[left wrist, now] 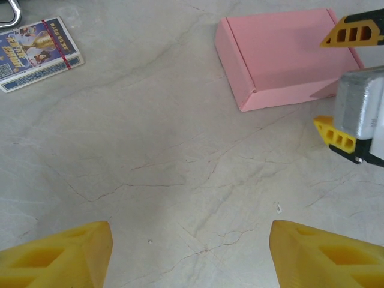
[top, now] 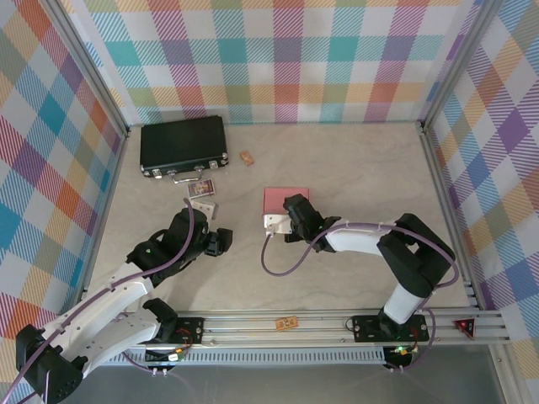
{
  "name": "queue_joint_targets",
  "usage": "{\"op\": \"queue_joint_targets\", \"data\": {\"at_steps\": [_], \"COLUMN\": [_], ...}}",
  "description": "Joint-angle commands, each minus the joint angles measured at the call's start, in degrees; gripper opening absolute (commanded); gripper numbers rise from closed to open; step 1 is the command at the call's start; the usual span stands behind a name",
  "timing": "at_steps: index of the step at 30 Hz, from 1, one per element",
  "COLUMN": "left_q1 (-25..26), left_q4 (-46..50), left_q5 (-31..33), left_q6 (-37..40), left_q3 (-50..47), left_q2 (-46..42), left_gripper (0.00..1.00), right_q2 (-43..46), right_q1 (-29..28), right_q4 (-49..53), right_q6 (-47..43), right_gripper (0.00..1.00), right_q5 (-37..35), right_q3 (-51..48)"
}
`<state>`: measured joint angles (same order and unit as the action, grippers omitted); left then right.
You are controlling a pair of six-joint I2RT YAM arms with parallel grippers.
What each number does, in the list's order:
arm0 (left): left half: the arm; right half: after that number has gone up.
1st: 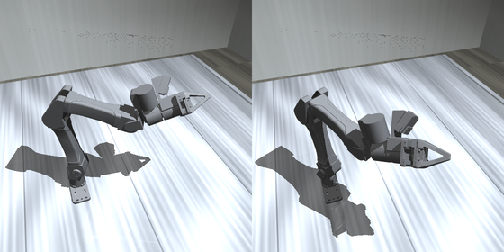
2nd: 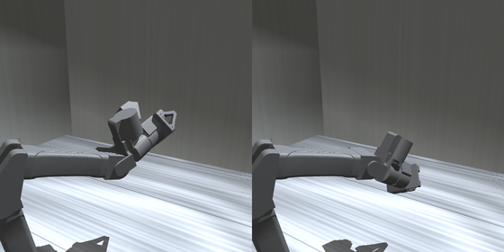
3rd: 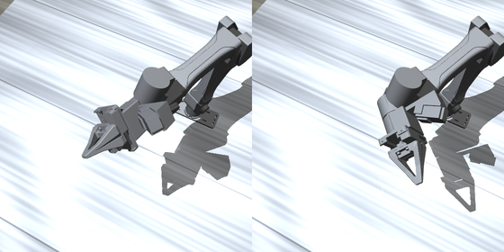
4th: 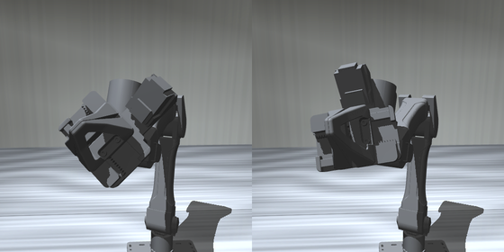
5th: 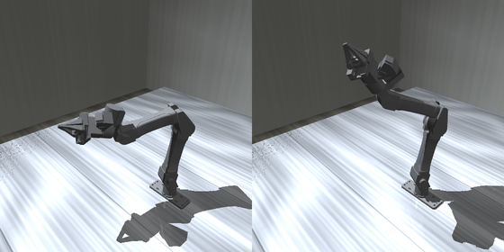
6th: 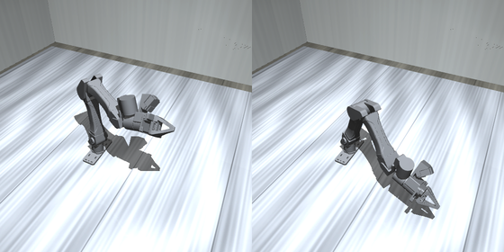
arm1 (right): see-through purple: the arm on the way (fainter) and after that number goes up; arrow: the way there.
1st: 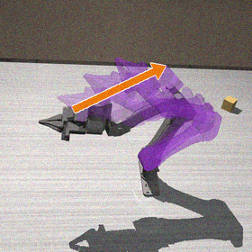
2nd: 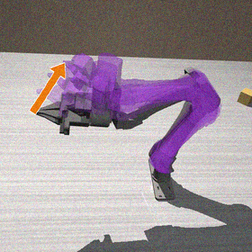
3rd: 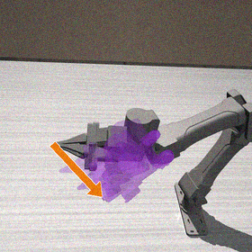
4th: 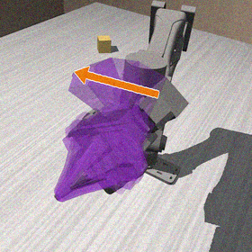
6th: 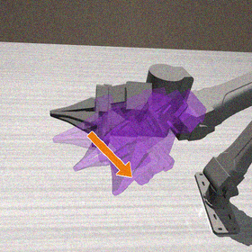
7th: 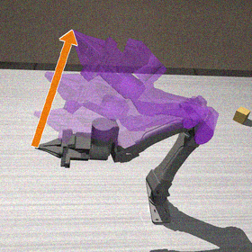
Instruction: Fold the paper box
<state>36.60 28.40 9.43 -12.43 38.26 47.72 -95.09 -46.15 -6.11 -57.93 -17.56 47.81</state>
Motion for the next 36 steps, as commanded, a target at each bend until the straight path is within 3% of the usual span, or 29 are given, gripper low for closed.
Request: {"op": "queue_joint_targets", "data": {"at_steps": [1,5,9,16,21,26,30,36], "left_q1": [-0.39,-0.56,-0.78,-1.98,-4.78,-8.7,-12.86,-19.56], "left_q4": [-0.1,-0.28,-0.28,-1.4,-4.97,-9.93,-17.63,-24.91], "left_q5": [0.81,1.07,3.62,16.17,26.21,30.61,29.74,19.86], "left_q6": [-0.01,0.08,0.21,1.92,4.01,4.54,5.34,7.42], "left_q3": [-0.56,-0.64,-0.56,-1.04,-1.88,-2.93,-5.48,-7.18], "left_q2": [-0.65,-0.23,0.95,4.06,6.9,9.28,11.42,14.69], "left_gripper": [0.7,0.7,0.71,0.75,0.85,0.94,1.0,1.0], "right_q2": [2.62,6.06,9.42,14.88,18.4,21.37,23.13,25.31], "right_q1": [0.04,1.11,3.46,10.17,17.86,25.38,30.98,37.47], "right_q4": [10.38,11.58,10.79,9.81,10.89,11.08,9.85,5.91], "right_q6": [6.0,13.05,21.99,33.33,43.74,51.85,58.64,62.26], "right_gripper": [0.82,0.83,0.83,0.84,0.84,0.85,0.87,0.89], "right_q5": [6.84,8.83,6.15,2.62,0.96,2.68,6.18,11.44], "right_q3": [2.85,3.21,2.75,-0.7,-2.84,-5.65,-8.08,-11.82]}}
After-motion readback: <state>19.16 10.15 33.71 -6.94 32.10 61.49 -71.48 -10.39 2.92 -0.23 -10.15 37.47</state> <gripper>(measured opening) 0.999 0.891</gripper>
